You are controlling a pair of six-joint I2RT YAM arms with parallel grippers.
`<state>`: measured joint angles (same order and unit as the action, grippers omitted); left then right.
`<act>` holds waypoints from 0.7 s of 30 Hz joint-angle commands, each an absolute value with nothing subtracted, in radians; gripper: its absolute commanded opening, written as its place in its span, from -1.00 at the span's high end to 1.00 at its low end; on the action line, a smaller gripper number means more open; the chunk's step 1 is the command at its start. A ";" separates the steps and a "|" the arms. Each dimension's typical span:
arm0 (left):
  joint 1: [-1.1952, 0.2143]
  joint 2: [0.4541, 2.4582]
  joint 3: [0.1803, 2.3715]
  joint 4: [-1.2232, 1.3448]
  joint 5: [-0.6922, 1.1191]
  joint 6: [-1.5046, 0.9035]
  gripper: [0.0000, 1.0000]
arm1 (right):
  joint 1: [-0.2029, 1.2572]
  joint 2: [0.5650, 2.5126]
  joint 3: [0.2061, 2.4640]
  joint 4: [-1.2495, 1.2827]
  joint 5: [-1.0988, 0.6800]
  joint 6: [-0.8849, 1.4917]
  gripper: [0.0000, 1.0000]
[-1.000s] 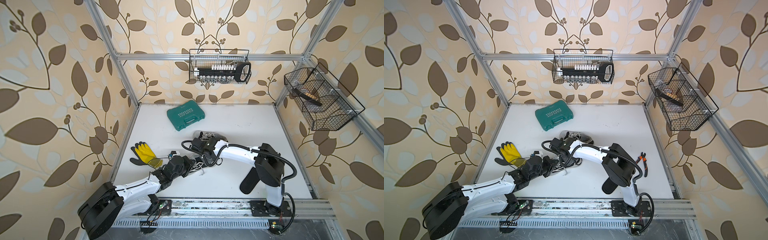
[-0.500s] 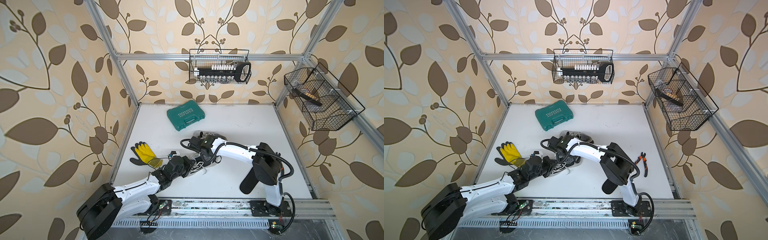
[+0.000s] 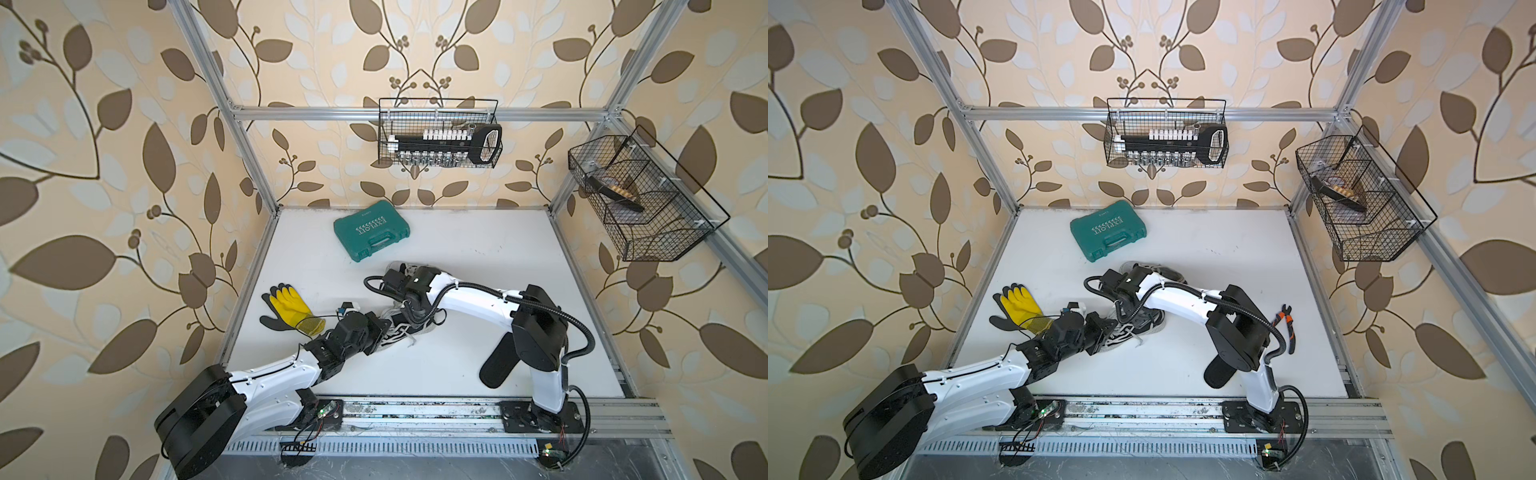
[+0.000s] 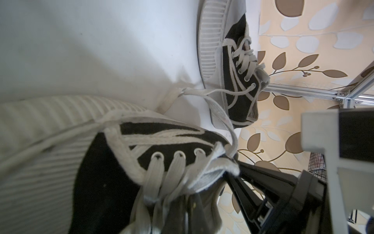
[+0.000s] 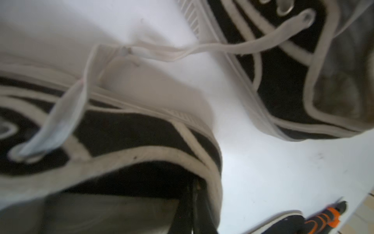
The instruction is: Insert the insole into the shoe
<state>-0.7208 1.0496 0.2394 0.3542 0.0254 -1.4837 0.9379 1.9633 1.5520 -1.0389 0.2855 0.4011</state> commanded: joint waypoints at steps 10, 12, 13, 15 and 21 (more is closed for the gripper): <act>-0.723 1.060 0.253 0.317 0.031 -1.459 1.00 | 0.875 1.913 1.526 -1.099 0.025 0.364 1.00; -0.723 1.061 0.255 0.316 0.025 -1.456 1.00 | 0.875 1.879 1.490 -1.052 -0.021 0.382 1.00; -0.723 1.063 0.258 0.315 0.025 -1.452 1.00 | 0.875 1.874 1.455 -0.993 -0.054 0.395 1.00; -0.723 1.073 0.265 0.320 0.031 -1.447 1.00 | 0.870 1.893 1.333 -0.780 -0.145 0.451 1.00; -0.724 1.100 0.294 0.319 0.051 -1.430 1.00 | 0.870 1.936 1.284 -0.651 -0.160 0.528 1.00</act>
<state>-0.7212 1.0908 0.2592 0.3454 0.0486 -1.4647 0.8570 1.8900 1.3155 -0.7361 -0.1287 0.4858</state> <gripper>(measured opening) 0.048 0.047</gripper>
